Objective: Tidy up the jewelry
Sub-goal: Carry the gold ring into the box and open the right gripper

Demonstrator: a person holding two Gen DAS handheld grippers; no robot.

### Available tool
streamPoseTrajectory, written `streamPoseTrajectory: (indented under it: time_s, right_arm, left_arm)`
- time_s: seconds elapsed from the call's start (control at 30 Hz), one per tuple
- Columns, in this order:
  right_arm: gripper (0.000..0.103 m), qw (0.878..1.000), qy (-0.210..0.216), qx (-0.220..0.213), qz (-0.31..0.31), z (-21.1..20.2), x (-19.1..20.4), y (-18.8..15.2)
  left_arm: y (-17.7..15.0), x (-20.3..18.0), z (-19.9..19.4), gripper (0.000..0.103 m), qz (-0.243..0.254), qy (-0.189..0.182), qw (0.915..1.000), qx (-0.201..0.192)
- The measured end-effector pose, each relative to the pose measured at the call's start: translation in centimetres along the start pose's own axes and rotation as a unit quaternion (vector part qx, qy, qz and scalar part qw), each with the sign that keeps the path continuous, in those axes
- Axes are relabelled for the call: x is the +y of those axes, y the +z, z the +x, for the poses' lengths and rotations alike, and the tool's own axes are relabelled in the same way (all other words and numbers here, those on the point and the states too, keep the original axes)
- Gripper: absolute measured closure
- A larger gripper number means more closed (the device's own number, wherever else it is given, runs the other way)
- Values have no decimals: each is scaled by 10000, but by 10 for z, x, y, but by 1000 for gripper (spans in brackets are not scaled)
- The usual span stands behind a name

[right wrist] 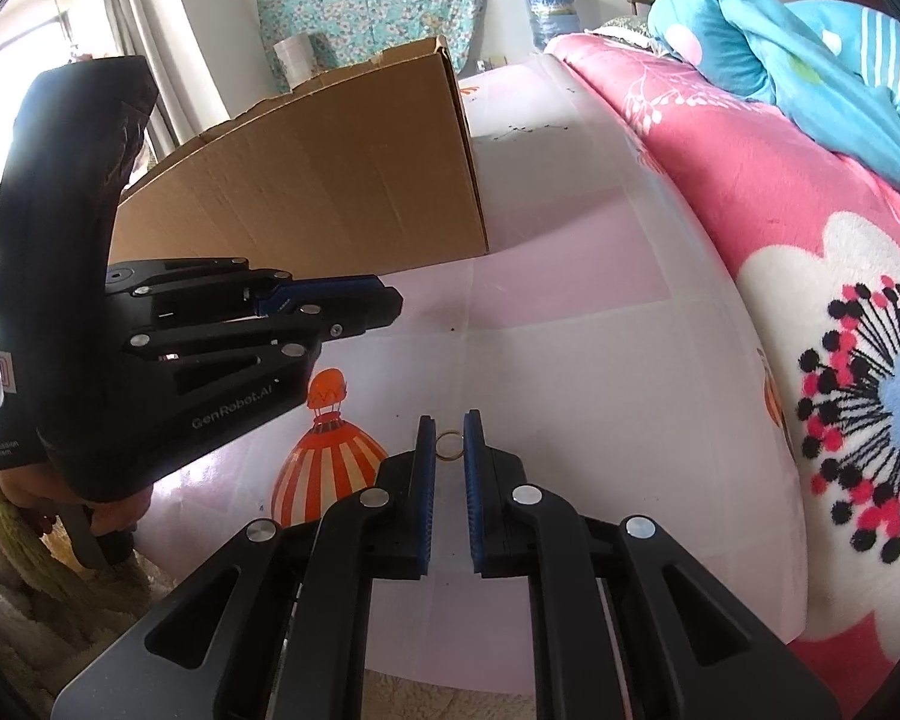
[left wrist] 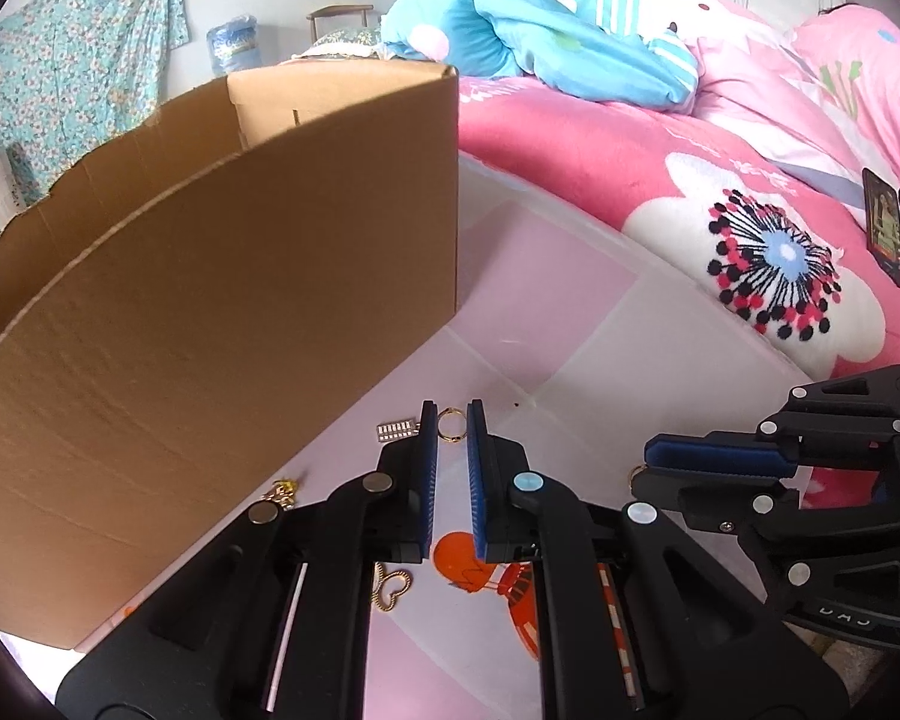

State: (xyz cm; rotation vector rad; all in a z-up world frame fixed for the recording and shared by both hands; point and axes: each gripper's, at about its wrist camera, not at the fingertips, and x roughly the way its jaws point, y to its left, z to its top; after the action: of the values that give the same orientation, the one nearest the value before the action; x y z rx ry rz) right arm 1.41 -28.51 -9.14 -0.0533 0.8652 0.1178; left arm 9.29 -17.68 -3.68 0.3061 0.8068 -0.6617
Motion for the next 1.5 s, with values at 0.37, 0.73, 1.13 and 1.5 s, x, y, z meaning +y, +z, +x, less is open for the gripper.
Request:
streamPoseTrajectory:
  time_s: [0.37,0.73,1.13,1.5]
  right_arm:
    - [93,9987,-121,-445,-224,-33,18,17]
    - [93,9810,463,-1293,-1371,-54,60,117]
    - [93,9635,575,1451,-2174,101,112,231]
    - [93,9478,507,2605,-1767,163,110,235]
  left_arm:
    - [11,8,-58,94,-96,19,9991,-409]
    - [64,76,-118,94,-451,274,9952,-823]
    - [82,214,12,94,-2241,-456,9591,1670]
    - [66,233,38,93,-3013,-701,9231,2284]
